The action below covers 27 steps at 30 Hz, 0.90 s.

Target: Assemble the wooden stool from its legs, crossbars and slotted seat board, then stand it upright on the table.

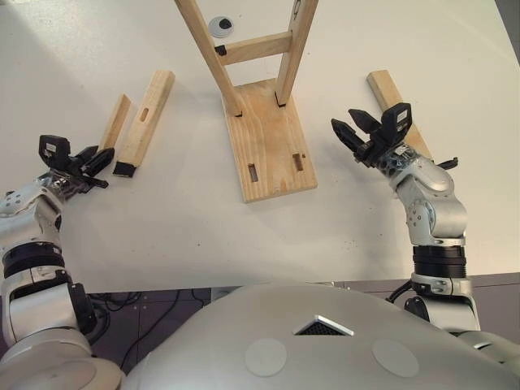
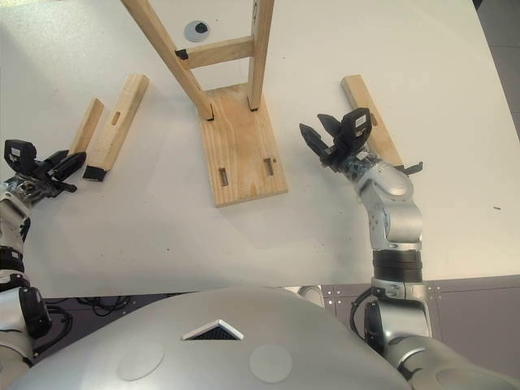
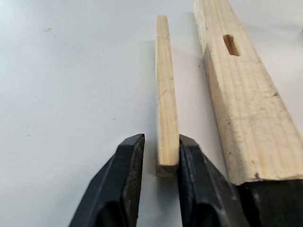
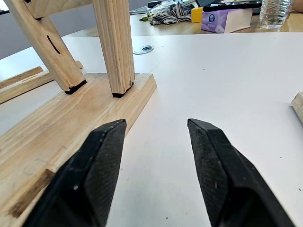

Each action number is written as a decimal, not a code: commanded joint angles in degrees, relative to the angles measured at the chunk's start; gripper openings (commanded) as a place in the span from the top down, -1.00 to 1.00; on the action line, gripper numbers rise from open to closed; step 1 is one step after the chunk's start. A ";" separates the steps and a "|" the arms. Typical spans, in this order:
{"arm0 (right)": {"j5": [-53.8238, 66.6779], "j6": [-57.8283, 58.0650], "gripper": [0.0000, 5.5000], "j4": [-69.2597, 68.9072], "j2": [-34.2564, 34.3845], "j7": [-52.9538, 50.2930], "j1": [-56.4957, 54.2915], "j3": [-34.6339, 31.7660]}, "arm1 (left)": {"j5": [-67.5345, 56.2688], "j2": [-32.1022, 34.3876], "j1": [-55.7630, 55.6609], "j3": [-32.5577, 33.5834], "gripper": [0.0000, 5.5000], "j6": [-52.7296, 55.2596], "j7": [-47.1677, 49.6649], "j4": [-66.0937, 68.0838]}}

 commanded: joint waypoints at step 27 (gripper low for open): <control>56.67 25.31 0.12 -26.05 2.15 -16.86 -14.21 -3.39 | -47.04 -12.00 -11.15 -13.01 0.87 45.95 -1.38 -58.82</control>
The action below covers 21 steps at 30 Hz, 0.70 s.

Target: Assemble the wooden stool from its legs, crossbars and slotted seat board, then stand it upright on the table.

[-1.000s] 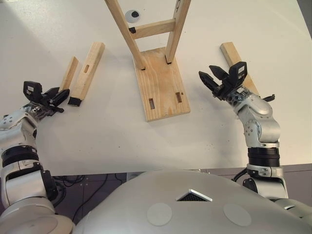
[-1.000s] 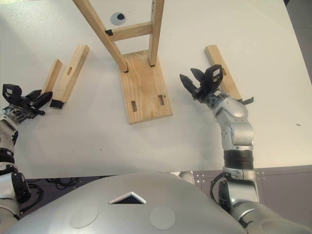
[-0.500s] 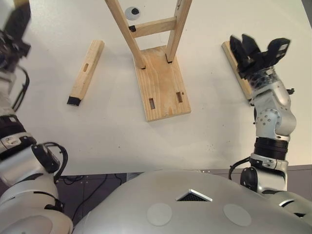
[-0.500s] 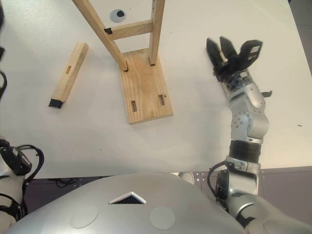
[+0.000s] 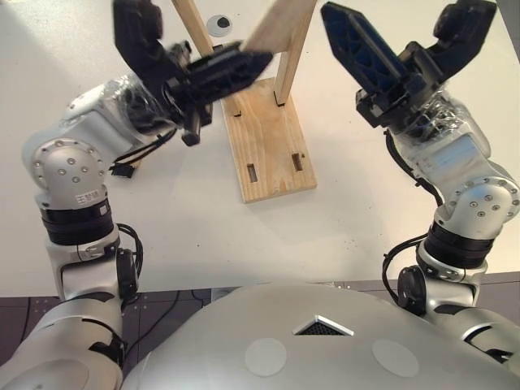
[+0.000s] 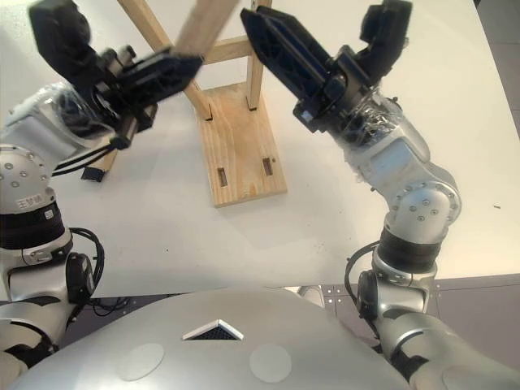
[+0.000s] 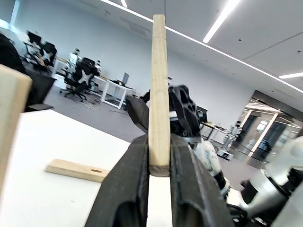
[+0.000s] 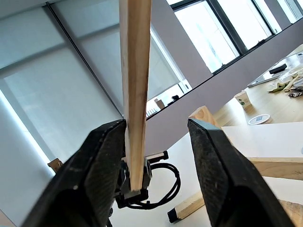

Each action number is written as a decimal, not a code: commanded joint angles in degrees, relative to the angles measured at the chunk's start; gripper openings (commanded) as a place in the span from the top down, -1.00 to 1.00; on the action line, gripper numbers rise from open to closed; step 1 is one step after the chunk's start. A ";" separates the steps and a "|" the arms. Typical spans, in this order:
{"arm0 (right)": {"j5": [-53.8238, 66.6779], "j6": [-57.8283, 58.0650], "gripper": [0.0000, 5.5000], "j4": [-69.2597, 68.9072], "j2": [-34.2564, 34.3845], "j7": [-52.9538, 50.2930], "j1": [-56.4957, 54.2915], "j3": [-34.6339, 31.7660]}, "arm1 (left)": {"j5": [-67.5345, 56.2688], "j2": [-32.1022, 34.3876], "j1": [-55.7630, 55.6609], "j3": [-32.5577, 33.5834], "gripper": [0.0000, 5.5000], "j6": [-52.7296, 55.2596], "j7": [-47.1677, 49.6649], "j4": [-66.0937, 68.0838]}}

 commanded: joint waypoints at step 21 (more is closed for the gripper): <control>4.17 -2.65 0.85 4.75 -2.51 -3.33 -4.19 -3.10 | 9.79 1.08 1.68 -3.45 0.54 -1.87 -0.77 3.00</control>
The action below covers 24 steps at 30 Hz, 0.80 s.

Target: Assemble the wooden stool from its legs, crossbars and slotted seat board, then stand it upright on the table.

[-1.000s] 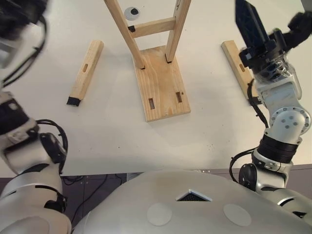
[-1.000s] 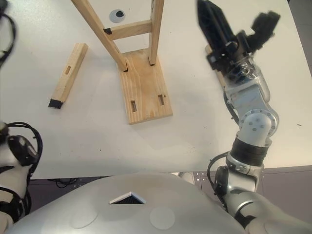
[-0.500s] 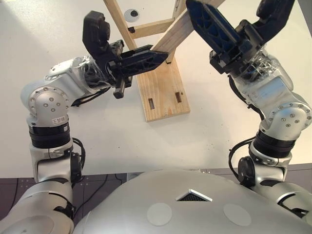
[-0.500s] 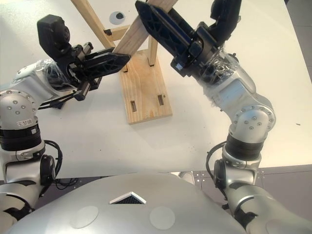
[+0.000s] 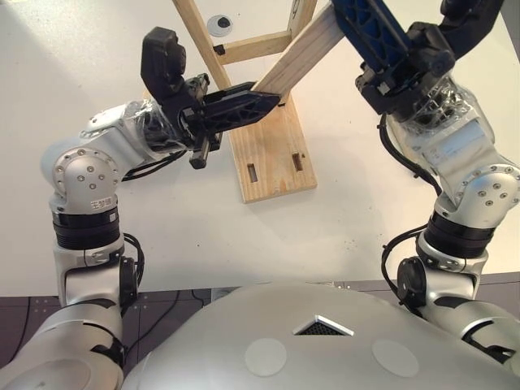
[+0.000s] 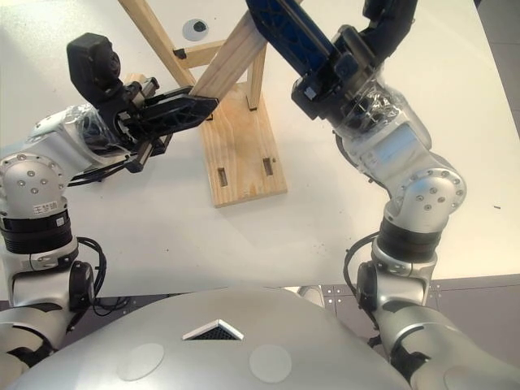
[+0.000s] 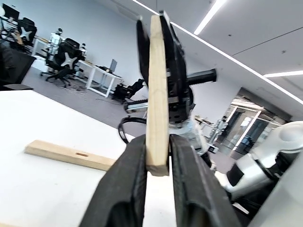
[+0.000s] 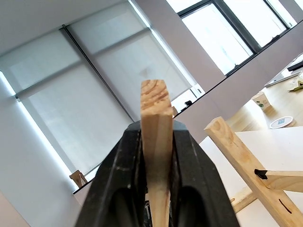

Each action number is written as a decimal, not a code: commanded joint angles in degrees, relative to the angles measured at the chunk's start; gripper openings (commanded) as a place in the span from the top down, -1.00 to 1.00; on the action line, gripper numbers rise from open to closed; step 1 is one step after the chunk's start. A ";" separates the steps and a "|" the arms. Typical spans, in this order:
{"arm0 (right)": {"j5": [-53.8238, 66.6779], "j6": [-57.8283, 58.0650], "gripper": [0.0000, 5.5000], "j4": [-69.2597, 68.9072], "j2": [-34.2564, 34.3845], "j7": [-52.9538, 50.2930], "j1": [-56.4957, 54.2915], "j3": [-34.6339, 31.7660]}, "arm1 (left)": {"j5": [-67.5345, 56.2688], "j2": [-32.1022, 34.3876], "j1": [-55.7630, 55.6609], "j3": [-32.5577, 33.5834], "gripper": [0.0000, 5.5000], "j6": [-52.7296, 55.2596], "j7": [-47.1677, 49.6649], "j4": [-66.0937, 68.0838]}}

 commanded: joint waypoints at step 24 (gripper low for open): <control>-59.42 -45.65 0.85 44.76 -13.29 24.68 5.92 -8.06 | 25.90 0.89 5.71 -2.89 -0.07 -14.76 3.90 7.23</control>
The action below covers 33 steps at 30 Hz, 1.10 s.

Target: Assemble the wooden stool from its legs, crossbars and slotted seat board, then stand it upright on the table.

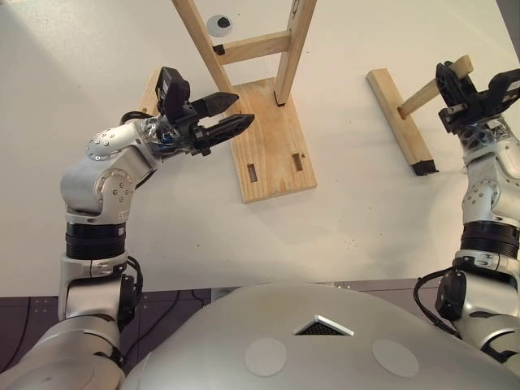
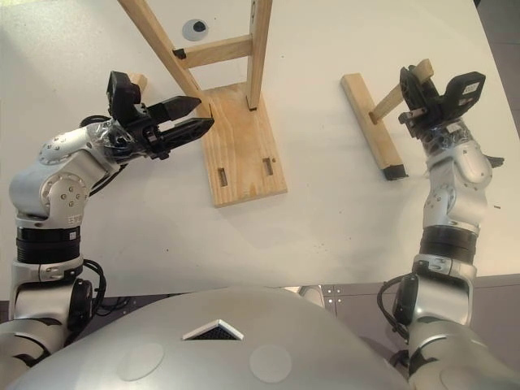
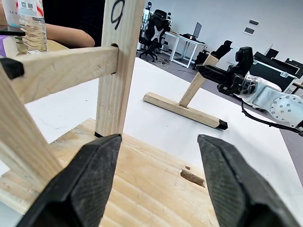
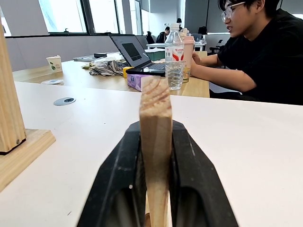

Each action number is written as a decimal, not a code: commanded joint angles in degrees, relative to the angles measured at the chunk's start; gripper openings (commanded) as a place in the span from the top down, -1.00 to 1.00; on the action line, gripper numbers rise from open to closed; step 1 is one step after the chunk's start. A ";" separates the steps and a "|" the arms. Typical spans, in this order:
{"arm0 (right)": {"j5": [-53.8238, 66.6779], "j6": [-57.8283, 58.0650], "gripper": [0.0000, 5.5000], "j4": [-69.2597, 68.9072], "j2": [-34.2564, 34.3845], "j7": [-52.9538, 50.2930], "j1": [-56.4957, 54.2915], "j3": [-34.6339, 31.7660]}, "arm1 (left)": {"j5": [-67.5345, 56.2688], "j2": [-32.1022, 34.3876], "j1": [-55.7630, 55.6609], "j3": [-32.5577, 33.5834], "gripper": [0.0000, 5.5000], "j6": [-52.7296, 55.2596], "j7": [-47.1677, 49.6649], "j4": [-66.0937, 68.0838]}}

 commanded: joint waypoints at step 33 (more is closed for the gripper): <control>-4.25 0.25 0.85 8.68 -2.37 7.20 0.72 1.44 | 3.51 -1.15 -1.93 0.82 -0.07 -2.11 1.57 3.75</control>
